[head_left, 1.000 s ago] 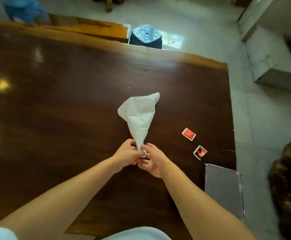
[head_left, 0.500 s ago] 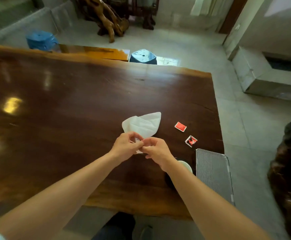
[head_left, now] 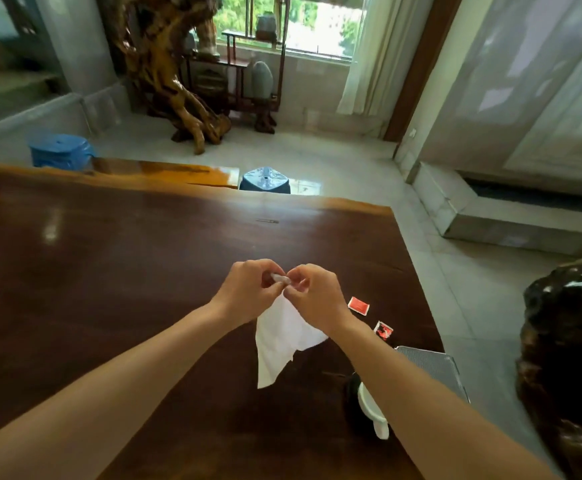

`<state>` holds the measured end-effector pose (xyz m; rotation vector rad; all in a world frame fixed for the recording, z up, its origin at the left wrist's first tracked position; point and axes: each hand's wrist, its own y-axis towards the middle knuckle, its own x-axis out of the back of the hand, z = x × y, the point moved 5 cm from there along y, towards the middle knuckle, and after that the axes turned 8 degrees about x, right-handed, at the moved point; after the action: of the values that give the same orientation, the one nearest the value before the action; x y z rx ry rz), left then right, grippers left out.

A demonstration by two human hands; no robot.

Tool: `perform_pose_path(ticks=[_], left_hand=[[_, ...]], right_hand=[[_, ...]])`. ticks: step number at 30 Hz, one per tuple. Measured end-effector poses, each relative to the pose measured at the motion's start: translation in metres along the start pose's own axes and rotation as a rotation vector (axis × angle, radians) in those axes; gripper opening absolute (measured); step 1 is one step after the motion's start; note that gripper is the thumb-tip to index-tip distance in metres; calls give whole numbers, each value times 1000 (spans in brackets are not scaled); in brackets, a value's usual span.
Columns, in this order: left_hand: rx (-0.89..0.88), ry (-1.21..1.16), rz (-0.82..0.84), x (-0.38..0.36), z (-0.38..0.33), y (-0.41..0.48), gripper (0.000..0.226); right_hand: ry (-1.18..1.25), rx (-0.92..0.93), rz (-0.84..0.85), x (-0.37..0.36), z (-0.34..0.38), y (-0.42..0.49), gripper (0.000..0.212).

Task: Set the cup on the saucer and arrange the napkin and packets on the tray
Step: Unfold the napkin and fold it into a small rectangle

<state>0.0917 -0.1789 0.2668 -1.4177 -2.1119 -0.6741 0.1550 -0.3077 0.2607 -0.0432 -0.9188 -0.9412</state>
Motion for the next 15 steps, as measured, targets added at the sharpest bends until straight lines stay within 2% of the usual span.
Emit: perform_pose_path(ticks=[5,9,12,15], left_hand=[[-160,85,-51,47,10,13,15],[-244,44,-131,68,4,23,19],[-280,19,-188,79,-3,37,18],[-281,-15,-88,85,-4,51,25]], right_hand=[[-114,147,-20,-11,47,31,17],[-181,250,-52,-4,80,46,22],[-222,316,-88,6,97,54,16],[-245,311,-96,17,94,57,13]])
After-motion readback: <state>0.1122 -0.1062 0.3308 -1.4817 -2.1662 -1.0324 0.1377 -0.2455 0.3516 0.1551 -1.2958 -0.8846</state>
